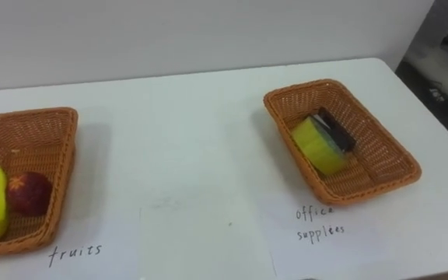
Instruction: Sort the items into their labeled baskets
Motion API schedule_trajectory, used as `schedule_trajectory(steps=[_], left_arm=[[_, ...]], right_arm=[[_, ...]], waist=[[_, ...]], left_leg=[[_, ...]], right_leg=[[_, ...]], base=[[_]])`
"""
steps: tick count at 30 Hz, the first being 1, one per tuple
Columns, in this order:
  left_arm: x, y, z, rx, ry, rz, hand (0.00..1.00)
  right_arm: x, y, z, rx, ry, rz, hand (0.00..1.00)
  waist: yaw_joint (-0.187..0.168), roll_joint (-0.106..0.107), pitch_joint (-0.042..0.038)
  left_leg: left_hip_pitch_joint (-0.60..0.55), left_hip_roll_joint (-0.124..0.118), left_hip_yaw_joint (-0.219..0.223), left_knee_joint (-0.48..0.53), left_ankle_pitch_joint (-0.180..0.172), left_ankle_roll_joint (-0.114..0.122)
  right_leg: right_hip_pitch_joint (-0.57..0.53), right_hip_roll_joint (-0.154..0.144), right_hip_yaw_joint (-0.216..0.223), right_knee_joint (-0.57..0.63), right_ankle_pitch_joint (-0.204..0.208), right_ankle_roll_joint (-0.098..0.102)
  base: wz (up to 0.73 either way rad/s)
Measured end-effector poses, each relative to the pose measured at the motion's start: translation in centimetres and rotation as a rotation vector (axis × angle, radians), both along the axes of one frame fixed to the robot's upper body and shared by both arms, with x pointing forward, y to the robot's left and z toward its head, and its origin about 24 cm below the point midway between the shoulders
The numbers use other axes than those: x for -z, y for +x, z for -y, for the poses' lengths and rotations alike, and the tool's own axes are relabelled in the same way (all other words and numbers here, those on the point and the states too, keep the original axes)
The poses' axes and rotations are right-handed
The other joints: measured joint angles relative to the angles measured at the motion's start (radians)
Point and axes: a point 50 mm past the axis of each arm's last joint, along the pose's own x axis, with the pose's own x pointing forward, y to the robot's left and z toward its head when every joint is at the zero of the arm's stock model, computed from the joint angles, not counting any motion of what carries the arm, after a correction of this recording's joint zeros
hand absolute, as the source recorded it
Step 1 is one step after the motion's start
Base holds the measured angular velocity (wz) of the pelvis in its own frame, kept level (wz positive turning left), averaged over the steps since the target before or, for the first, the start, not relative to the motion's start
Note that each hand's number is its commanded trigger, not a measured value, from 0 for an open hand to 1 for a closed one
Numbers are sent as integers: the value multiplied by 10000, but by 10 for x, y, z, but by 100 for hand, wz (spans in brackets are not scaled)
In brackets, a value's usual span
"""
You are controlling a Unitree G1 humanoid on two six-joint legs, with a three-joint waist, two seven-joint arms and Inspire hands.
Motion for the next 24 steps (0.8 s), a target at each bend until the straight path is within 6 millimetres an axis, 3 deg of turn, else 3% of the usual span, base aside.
schedule_trajectory(steps=[5, 11, 24], left_arm=[[2, 3, 3, 297, -105, -240, 0], [5, 3, 10, 796, -290, -547, 0], [5, 3, 11, 1040, -333, -780, 0]], right_arm=[[4, 12, -14, -2420, 857, -312, 0], [7, 22, -27, -4045, 1162, -579, 0], [7, 26, -32, -4507, 1190, -537, 0]], waist=[[221, 9, 13], [418, 19, 60], [508, -21, 68]], left_leg=[[26, -2, -146, 10, -38, 3], [173, 6, -293, 10, -110, -39], [143, -14, -322, 126, -133, -10]], right_leg=[[220, -12, -188, -118, 0, 1], [482, 10, -353, -179, -6, -5], [570, -21, -379, -313, -12, 7]], base=[[8], [9], [0]])
